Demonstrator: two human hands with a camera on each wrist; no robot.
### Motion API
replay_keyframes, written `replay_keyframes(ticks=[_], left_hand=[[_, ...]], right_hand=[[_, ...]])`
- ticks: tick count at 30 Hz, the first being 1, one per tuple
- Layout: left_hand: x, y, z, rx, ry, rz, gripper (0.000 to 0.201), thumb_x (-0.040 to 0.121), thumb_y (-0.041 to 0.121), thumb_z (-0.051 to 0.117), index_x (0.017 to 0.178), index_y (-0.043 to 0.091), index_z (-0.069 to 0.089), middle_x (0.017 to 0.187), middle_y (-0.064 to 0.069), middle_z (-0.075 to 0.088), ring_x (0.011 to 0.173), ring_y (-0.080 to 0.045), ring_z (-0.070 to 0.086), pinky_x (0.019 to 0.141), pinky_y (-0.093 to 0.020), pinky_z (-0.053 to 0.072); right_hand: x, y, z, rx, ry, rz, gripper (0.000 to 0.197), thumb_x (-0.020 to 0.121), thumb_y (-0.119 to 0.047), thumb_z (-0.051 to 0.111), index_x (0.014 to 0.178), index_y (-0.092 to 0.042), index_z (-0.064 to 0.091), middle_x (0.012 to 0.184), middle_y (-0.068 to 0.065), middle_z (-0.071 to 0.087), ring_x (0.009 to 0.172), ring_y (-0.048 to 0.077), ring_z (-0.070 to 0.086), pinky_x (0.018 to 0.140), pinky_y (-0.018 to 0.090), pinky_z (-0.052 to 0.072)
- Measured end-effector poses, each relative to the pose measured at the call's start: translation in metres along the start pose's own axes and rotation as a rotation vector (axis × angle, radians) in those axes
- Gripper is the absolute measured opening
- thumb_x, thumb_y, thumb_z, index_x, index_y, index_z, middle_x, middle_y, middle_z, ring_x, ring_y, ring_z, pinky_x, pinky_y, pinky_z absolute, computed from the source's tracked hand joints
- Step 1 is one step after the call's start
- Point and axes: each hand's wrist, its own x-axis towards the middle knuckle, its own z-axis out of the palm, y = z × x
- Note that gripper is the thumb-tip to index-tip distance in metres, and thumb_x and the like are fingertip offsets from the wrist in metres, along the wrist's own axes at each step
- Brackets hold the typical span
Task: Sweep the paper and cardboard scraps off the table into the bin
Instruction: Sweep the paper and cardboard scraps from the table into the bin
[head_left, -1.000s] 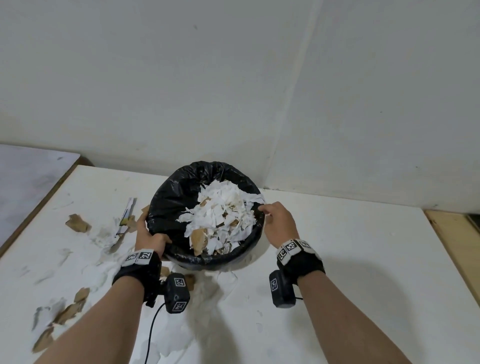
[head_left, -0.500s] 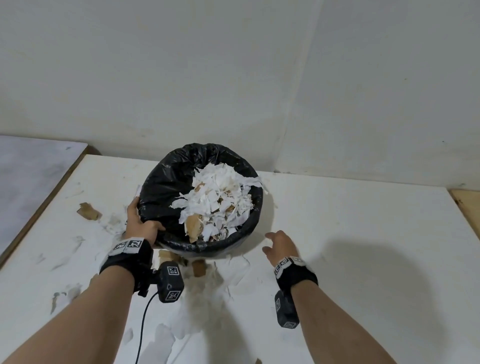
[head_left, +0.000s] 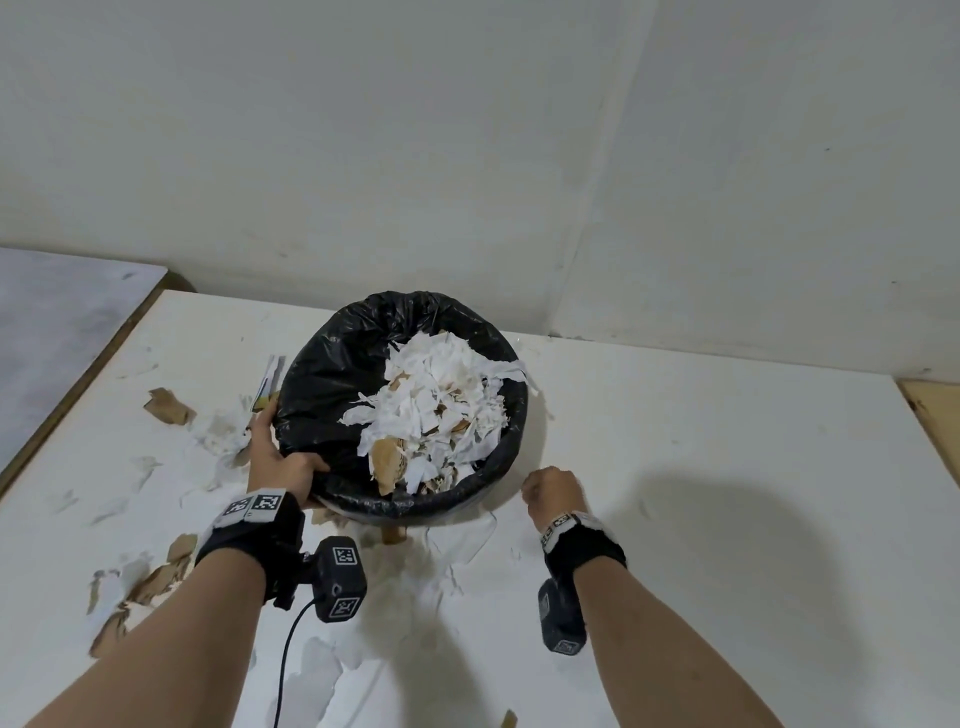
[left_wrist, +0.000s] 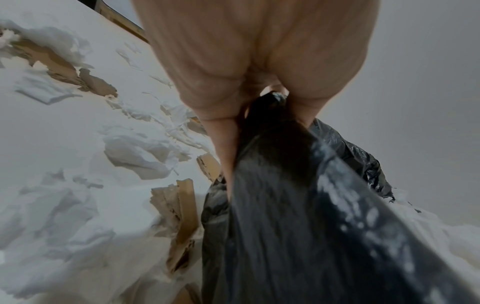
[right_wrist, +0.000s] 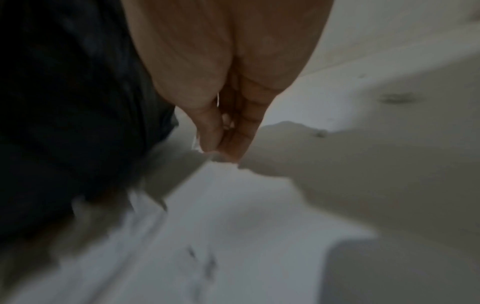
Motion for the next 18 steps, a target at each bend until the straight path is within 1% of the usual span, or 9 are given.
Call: replay_keyframes(ticks=[2, 3, 5, 7, 8, 10, 13, 15, 18], left_hand=[[-0.004, 0.003, -0.001, 0.010, 0.001, 0.001, 0.098, 0.075, -0.024, 0.046, 0.146, 0.044, 0.036, 0.121, -0.007, 0.056, 0.083, -0.033, 0.063, 0.066, -0.050, 0.058], [-0.006, 0.005, -0.002, 0.023, 0.003, 0.005, 0.098, 0.075, -0.023, 0.046, 0.147, 0.043, 0.035, 0.124, -0.007, 0.057, 0.086, -0.034, 0.063, 0.070, -0.053, 0.058], [-0.012, 0.008, -0.004, 0.042, 0.011, 0.017, 0.099, 0.074, -0.022, 0.048, 0.147, 0.043, 0.035, 0.132, -0.011, 0.057, 0.099, -0.041, 0.063, 0.075, -0.056, 0.057], [-0.017, 0.012, -0.005, 0.067, 0.018, 0.019, 0.098, 0.073, -0.021, 0.049, 0.147, 0.043, 0.035, 0.135, -0.013, 0.057, 0.103, -0.044, 0.063, 0.076, -0.057, 0.058], [-0.020, 0.015, -0.005, 0.075, 0.018, 0.018, 0.098, 0.074, -0.021, 0.050, 0.148, 0.042, 0.035, 0.134, -0.013, 0.057, 0.102, -0.044, 0.063, 0.074, -0.056, 0.058], [-0.027, 0.019, -0.004, 0.080, 0.009, 0.018, 0.098, 0.075, -0.021, 0.050, 0.149, 0.041, 0.032, 0.133, -0.014, 0.057, 0.100, -0.043, 0.063, 0.072, -0.053, 0.058], [-0.035, 0.024, 0.001, 0.076, -0.014, 0.028, 0.098, 0.076, -0.020, 0.049, 0.150, 0.040, 0.031, 0.130, -0.013, 0.057, 0.096, -0.041, 0.063, 0.071, -0.051, 0.059], [-0.039, 0.025, 0.003, 0.075, -0.020, 0.038, 0.095, 0.076, -0.021, 0.049, 0.150, 0.036, 0.032, 0.123, -0.012, 0.057, 0.088, -0.036, 0.063, 0.071, -0.050, 0.058], [-0.043, 0.025, 0.004, 0.078, -0.025, 0.028, 0.094, 0.077, -0.021, 0.048, 0.151, 0.035, 0.032, 0.118, -0.010, 0.056, 0.078, -0.031, 0.062, 0.073, -0.053, 0.059]], right_hand=[[-0.003, -0.004, -0.013, 0.213, 0.092, 0.002, 0.036, 0.077, 0.009, 0.043, 0.069, -0.016, 0.068, 0.075, 0.004, 0.066, 0.082, 0.029, 0.068, 0.066, 0.023, 0.047], [-0.005, -0.007, -0.021, 0.316, 0.153, -0.022, 0.036, 0.076, 0.008, 0.043, 0.065, -0.017, 0.067, 0.070, 0.002, 0.064, 0.074, 0.027, 0.068, 0.065, 0.023, 0.049], [-0.009, -0.016, -0.044, 0.489, 0.254, -0.058, 0.031, 0.078, 0.006, 0.048, 0.068, -0.016, 0.068, 0.062, 0.002, 0.064, 0.060, 0.018, 0.063, 0.064, 0.022, 0.051], [-0.012, -0.029, -0.068, 0.629, 0.288, -0.083, 0.021, 0.082, 0.002, 0.058, 0.075, -0.015, 0.069, 0.060, 0.003, 0.063, 0.049, 0.007, 0.059, 0.058, 0.015, 0.049], [-0.014, -0.036, -0.077, 0.656, 0.283, -0.111, 0.017, 0.083, 0.000, 0.060, 0.078, -0.014, 0.070, 0.063, 0.004, 0.064, 0.049, 0.006, 0.059, 0.058, 0.014, 0.050], [-0.016, -0.049, -0.087, 0.583, 0.252, -0.172, 0.017, 0.085, -0.002, 0.060, 0.084, -0.012, 0.074, 0.075, 0.005, 0.070, 0.065, 0.012, 0.065, 0.070, 0.019, 0.054], [-0.024, -0.057, -0.092, 0.335, 0.174, -0.245, 0.030, 0.084, 0.007, 0.053, 0.092, -0.012, 0.075, 0.101, 0.004, 0.072, 0.092, 0.014, 0.064, 0.089, 0.021, 0.048], [-0.031, -0.053, -0.096, 0.290, 0.228, -0.275, 0.037, 0.080, 0.013, 0.051, 0.093, -0.013, 0.075, 0.109, 0.002, 0.067, 0.101, 0.016, 0.060, 0.096, 0.023, 0.045], [-0.039, -0.037, -0.105, 0.404, 0.336, -0.264, 0.034, 0.077, 0.012, 0.057, 0.089, -0.014, 0.075, 0.103, -0.004, 0.060, 0.097, 0.011, 0.056, 0.092, 0.020, 0.042]])
